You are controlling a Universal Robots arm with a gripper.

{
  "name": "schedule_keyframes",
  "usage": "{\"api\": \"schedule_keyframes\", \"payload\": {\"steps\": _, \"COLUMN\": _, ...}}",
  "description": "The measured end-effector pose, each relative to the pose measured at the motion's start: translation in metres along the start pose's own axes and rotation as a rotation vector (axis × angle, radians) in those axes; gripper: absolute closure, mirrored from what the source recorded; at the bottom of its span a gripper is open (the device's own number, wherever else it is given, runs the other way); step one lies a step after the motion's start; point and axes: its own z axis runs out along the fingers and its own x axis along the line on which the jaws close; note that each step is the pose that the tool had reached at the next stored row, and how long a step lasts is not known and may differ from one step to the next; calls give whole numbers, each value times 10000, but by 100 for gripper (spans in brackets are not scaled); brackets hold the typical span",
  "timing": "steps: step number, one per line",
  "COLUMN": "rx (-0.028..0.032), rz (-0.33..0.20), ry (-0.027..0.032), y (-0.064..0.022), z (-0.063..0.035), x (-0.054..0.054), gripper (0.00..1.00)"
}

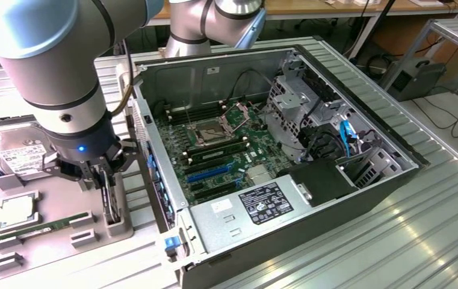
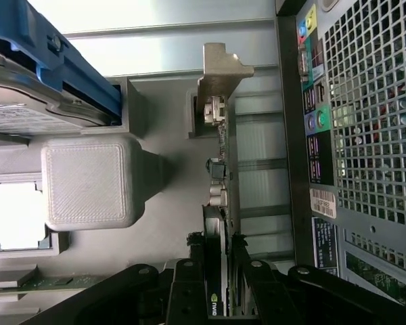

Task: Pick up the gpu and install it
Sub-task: 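Pick up the gpu and move the gpu toward the slot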

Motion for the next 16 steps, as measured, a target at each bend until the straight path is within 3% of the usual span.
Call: {"api": "schedule_keyframes", "payload": {"steps": 16, "rx": -2, "rz": -89, "ry": 6, "y": 0, "z": 0, "x": 0, "gripper": 74}}
